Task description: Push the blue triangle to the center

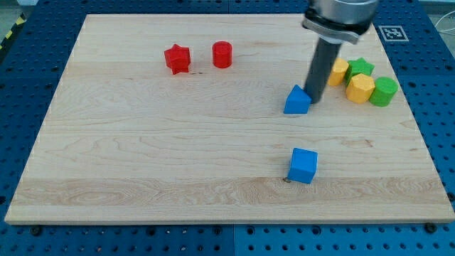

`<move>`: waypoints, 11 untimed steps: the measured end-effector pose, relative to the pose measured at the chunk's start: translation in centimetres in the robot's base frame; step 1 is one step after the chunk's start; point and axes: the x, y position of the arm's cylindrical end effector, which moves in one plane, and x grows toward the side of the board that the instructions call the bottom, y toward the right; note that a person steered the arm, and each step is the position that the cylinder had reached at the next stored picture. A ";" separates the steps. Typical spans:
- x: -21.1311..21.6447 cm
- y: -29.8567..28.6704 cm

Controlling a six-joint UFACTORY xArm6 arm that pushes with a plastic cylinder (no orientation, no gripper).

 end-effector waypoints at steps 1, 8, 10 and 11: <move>-0.7 -3.4; 3.3 -11.9; 7.7 -11.6; 13.0 -11.1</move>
